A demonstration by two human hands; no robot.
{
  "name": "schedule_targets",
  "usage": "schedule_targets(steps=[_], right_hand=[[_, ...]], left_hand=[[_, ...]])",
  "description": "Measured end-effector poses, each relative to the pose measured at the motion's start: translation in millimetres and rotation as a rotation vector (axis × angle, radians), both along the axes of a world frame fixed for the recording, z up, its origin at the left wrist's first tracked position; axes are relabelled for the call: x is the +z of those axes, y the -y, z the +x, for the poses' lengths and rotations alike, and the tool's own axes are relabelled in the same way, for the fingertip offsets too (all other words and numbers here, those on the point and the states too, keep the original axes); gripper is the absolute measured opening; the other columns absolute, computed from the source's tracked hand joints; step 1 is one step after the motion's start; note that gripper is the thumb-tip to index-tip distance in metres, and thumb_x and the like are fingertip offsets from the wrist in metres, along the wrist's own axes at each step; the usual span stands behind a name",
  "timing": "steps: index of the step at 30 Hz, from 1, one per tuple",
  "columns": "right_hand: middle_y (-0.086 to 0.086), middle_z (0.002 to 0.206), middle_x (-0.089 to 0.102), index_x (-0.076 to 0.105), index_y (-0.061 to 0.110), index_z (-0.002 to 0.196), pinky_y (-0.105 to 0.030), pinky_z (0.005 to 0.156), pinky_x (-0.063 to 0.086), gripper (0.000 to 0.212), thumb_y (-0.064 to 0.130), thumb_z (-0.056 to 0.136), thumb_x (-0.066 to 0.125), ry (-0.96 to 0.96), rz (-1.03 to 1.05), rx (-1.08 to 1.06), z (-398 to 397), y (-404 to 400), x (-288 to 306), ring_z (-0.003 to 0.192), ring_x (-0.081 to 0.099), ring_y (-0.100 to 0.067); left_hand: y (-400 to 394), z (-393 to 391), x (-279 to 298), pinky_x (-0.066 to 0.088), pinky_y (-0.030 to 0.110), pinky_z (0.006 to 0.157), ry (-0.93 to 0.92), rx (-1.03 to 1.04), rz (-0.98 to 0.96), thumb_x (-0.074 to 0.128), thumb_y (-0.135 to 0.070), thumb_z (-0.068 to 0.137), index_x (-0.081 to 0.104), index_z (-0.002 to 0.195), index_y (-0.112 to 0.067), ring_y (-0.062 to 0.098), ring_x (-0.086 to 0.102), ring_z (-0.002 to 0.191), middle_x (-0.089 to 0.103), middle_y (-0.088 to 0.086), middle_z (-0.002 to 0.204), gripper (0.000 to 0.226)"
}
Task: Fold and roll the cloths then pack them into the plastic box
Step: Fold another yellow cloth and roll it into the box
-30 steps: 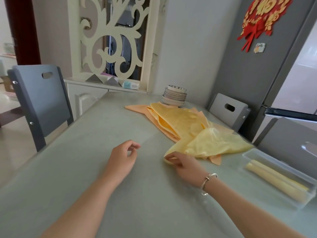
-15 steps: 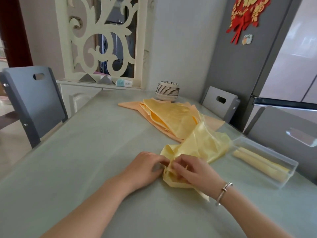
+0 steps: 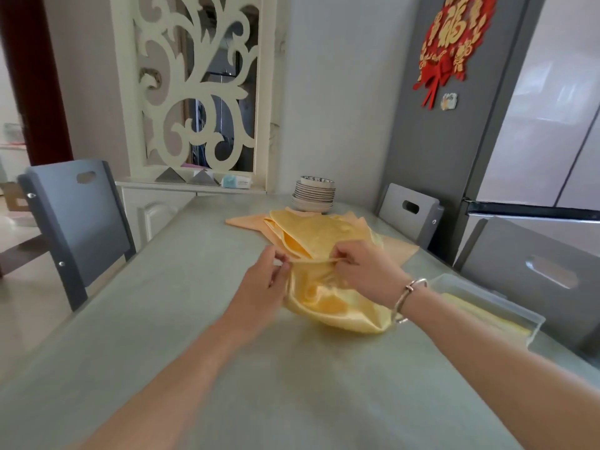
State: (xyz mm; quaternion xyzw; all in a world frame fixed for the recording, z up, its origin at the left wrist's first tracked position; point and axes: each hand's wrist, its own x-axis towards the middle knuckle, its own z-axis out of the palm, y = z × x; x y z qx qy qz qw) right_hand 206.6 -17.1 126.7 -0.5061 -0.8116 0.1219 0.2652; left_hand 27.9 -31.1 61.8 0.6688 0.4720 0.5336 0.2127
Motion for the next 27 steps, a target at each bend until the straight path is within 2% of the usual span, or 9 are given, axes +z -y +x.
schedule_targets(steps=[5,9,11,14,17,20,23,25,27], right_hand=[[0.001,0.055,0.041,0.041,0.011,0.057,-0.018,0.045,0.029,0.031,0.002,0.086,0.039,-0.153,0.243,-0.004,-9,16,87,0.054,0.037,-0.016],[-0.012,0.063,0.047,0.046,-0.005,0.064,-0.029,0.057,0.032,0.024,0.001,0.087,0.039,-0.244,0.385,0.012,-5,36,136,0.063,0.044,-0.023],[-0.026,0.082,0.059,0.053,-0.013,0.081,-0.035,0.068,0.043,0.022,0.001,0.087,0.038,-0.231,0.384,0.002,0,38,146,0.08,0.054,-0.038],[-0.018,0.073,0.054,0.05,-0.004,0.071,-0.03,0.065,0.042,0.022,0.002,0.087,0.037,-0.032,0.279,-0.021,12,33,139,0.076,0.049,-0.033],[0.001,0.073,0.046,0.047,0.014,0.076,-0.019,0.06,0.036,0.02,0.007,0.093,0.039,0.354,0.006,-0.035,22,18,117,0.08,0.043,-0.017],[0.003,0.072,0.042,0.043,0.02,0.069,-0.021,0.057,0.033,0.018,0.011,0.083,0.049,0.492,-0.342,0.024,32,4,77,0.073,0.04,-0.015],[-0.003,0.082,0.058,0.059,0.016,0.079,-0.028,0.069,0.045,0.009,0.011,0.076,0.051,0.503,-0.586,0.023,31,-5,38,0.075,0.052,-0.019],[-0.012,0.096,0.063,0.06,0.003,0.102,-0.035,0.08,0.052,0.024,0.007,0.082,0.048,0.493,-0.713,-0.002,27,-17,22,0.082,0.061,-0.024],[-0.014,0.102,0.063,0.056,0.001,0.106,-0.037,0.078,0.054,0.023,0.003,0.088,0.043,0.294,-0.766,-0.041,20,-32,18,0.08,0.065,-0.027]], left_hand=[[27,-8,98,0.031,0.019,0.045,0.058,0.098,0.162,0.054,-0.035,0.093,0.054,0.082,-0.017,0.009,0.037,0.045,0.047,-0.007,0.046,0.021],[57,-29,157,0.032,0.022,0.052,-0.166,0.078,0.17,0.063,-0.064,0.07,0.055,0.07,0.0,0.011,0.039,0.051,0.043,0.002,0.057,0.065],[72,-39,174,0.039,0.017,0.054,-0.338,0.048,0.029,0.067,-0.07,0.057,0.063,0.072,-0.008,0.006,0.049,0.051,0.054,-0.004,0.056,0.063],[76,-62,175,0.044,0.025,0.062,-0.683,0.101,-0.138,0.076,-0.064,0.057,0.07,0.078,-0.022,0.007,0.056,0.064,0.068,0.002,0.077,0.047],[67,-94,154,0.039,0.027,0.058,-0.862,0.142,-0.293,0.077,-0.061,0.059,0.069,0.077,-0.024,0.009,0.052,0.06,0.065,0.002,0.072,0.041],[63,-120,128,0.042,0.027,0.062,-0.866,0.143,-0.458,0.071,-0.059,0.063,0.071,0.08,-0.024,0.009,0.056,0.065,0.069,0.002,0.08,0.04],[50,-129,92,0.049,0.025,0.057,-0.823,0.155,-0.727,0.059,-0.03,0.088,0.068,0.082,-0.013,0.013,0.061,0.058,0.07,0.01,0.074,0.021],[42,-122,68,0.056,0.033,0.054,-0.642,0.183,-0.905,0.05,-0.007,0.09,0.064,0.086,-0.002,0.018,0.06,0.046,0.066,0.014,0.063,0.016],[23,-116,59,0.058,0.047,0.071,-0.356,0.25,-0.871,0.055,0.005,0.084,0.065,0.096,0.004,0.024,0.067,0.056,0.07,0.02,0.079,0.016]])
